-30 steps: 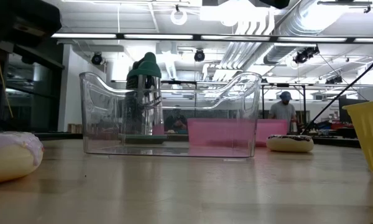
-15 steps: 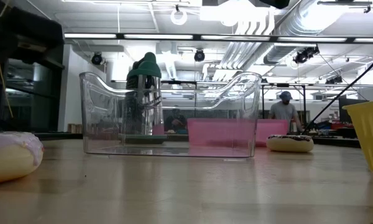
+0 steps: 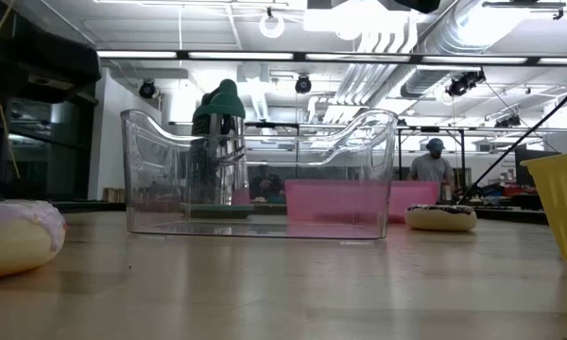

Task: Pick & Place Food Item
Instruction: Put the pink donut into the transparent bin

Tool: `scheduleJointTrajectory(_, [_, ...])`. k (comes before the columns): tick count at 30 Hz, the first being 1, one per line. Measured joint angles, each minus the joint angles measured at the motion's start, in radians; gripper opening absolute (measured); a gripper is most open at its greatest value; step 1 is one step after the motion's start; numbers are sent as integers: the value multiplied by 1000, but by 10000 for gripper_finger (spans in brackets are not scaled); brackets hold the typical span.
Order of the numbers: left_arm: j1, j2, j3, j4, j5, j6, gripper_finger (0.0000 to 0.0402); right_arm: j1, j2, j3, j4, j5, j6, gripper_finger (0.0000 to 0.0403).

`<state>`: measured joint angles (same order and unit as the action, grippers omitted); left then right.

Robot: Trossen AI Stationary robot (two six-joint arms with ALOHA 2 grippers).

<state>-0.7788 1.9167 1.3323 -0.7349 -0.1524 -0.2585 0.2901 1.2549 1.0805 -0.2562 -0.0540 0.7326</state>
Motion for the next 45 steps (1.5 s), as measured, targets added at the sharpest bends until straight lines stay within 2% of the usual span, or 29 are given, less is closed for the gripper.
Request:
scheduleJointTrajectory(7, [0, 1, 0, 0, 0, -1, 183, 0, 0, 0, 0, 0, 0, 86])
scheduleJointTrajectory(15, [1, 1, 0, -1, -2, -6, 118, 0, 0, 0, 0, 0, 0, 86])
scheduleJointTrajectory(18, [1, 1, 0, -2, -2, -21, 106, 0, 0, 0, 0, -1, 0, 86])
scheduleJointTrajectory(31, [1, -12, 0, -14, -2, -26, 104, 0, 0, 0, 0, -1, 0, 86])
scheduleJointTrajectory(45, [29, -191, -1, -95, -6, -26, 104, 0, 0, 0, 0, -1, 0, 86])
